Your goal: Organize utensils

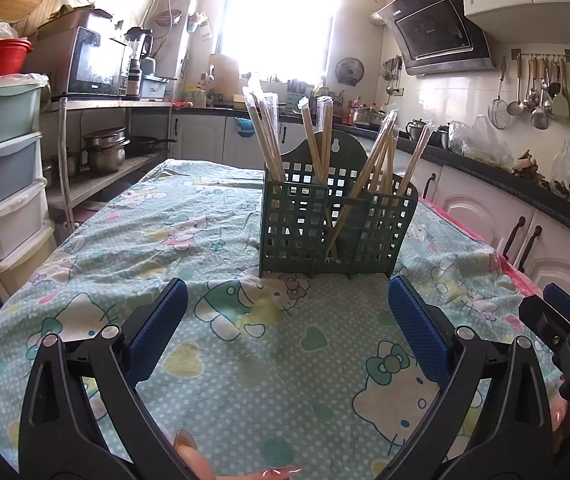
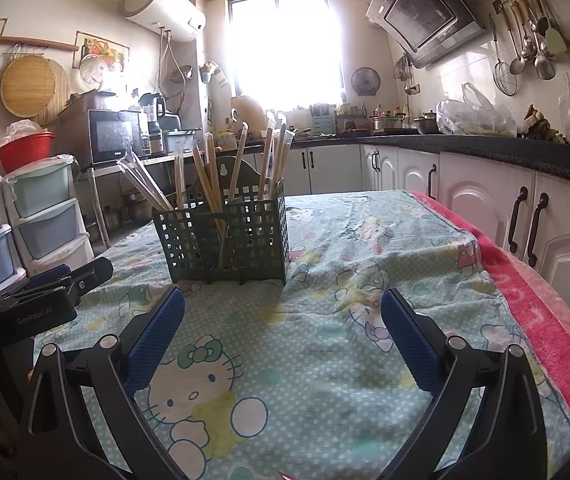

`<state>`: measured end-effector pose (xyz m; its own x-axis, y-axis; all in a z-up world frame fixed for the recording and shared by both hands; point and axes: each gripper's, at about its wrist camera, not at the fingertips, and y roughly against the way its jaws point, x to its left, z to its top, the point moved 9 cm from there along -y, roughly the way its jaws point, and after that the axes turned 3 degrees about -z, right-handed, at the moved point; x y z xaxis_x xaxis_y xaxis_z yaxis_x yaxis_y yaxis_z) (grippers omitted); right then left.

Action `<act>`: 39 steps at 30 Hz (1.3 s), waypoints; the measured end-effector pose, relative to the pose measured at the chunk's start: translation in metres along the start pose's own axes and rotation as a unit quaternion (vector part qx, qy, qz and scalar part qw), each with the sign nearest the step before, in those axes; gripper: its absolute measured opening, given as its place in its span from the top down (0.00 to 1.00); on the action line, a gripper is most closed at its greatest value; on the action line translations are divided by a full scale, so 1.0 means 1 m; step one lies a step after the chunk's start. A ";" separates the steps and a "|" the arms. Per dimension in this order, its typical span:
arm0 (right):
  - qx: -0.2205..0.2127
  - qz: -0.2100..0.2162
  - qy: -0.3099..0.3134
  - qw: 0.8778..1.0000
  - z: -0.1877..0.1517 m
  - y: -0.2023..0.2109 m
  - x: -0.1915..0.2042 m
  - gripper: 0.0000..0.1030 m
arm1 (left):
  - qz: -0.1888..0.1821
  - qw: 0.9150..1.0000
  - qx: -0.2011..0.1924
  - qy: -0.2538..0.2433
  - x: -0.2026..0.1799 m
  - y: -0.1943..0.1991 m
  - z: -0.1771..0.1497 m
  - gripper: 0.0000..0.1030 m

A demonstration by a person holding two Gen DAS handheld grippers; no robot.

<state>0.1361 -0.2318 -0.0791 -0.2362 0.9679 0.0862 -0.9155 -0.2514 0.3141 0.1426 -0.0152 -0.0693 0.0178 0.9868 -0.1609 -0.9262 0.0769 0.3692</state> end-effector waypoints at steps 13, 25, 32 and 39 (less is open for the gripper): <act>-0.001 0.000 0.000 1.000 0.000 0.001 0.000 0.07 | 0.000 1.000 0.000 -0.001 0.000 -0.001 0.000 0.10; -0.002 0.000 0.001 1.000 0.001 0.001 0.001 0.06 | 0.001 1.000 0.001 -0.001 0.000 -0.002 -0.002 0.10; -0.008 -0.005 -0.002 1.000 0.003 0.002 -0.001 0.06 | 0.011 1.000 0.010 0.001 0.003 -0.004 -0.004 0.10; -0.007 -0.018 -0.009 1.000 0.007 0.003 -0.008 0.06 | 0.011 1.000 0.016 -0.006 0.000 -0.007 -0.005 0.10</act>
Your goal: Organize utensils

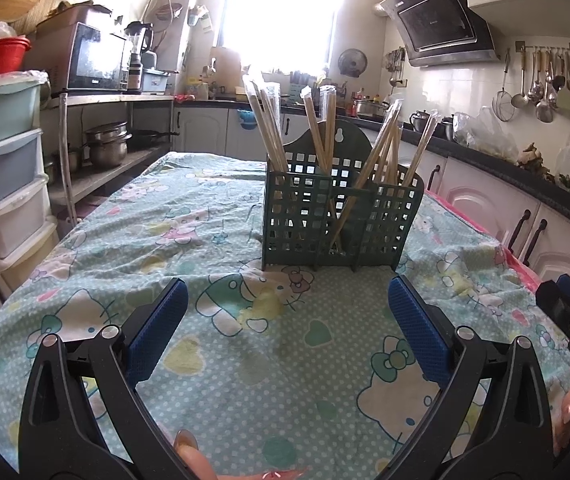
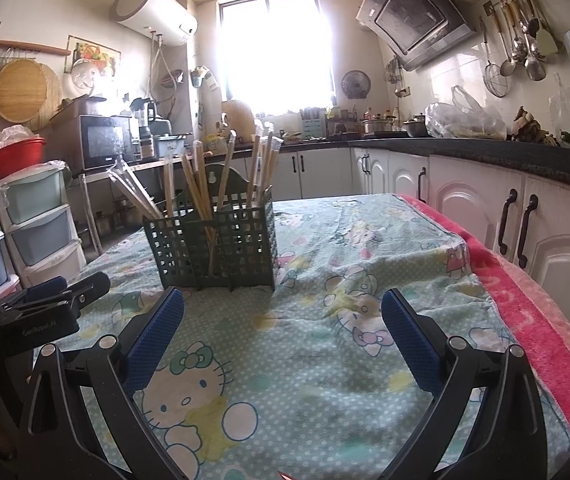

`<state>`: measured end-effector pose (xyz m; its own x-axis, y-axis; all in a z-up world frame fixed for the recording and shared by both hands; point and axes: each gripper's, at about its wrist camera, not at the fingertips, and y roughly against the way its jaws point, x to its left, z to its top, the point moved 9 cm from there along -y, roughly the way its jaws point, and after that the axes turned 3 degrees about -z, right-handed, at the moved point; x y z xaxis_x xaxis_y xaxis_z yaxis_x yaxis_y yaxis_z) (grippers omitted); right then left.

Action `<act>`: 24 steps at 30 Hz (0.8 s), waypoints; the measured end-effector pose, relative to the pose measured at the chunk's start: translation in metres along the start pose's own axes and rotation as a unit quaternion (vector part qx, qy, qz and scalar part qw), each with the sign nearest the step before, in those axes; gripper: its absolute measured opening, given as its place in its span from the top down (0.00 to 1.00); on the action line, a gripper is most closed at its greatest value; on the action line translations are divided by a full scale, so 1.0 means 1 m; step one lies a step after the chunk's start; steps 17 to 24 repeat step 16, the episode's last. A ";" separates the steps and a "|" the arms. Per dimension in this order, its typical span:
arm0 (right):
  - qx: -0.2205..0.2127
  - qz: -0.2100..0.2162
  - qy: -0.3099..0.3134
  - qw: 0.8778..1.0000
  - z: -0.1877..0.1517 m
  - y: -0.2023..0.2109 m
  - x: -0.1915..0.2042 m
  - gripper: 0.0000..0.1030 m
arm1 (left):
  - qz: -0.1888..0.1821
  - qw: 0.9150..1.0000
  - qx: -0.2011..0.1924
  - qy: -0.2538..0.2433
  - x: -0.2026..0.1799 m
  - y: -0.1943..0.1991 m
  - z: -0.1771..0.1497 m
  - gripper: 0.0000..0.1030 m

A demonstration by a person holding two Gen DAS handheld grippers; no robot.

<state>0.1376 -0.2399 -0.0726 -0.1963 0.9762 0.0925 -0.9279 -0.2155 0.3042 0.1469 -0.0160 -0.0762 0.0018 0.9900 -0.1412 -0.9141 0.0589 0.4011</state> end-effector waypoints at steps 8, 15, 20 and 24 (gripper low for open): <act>0.019 -0.024 -0.016 0.999 0.011 -0.012 -0.021 0.06 | 0.013 0.999 0.042 0.012 0.010 -0.010 -0.003 0.10; 0.135 -0.127 0.000 0.983 0.031 -0.091 -0.097 0.06 | 0.091 0.982 0.163 0.041 0.110 -0.074 0.022 0.10; 0.161 -0.144 0.006 0.976 0.029 -0.107 -0.109 0.06 | 0.116 0.976 0.179 0.040 0.128 -0.088 0.024 0.10; 0.161 -0.144 0.006 0.976 0.029 -0.107 -0.109 0.06 | 0.116 0.976 0.179 0.040 0.128 -0.088 0.024 0.10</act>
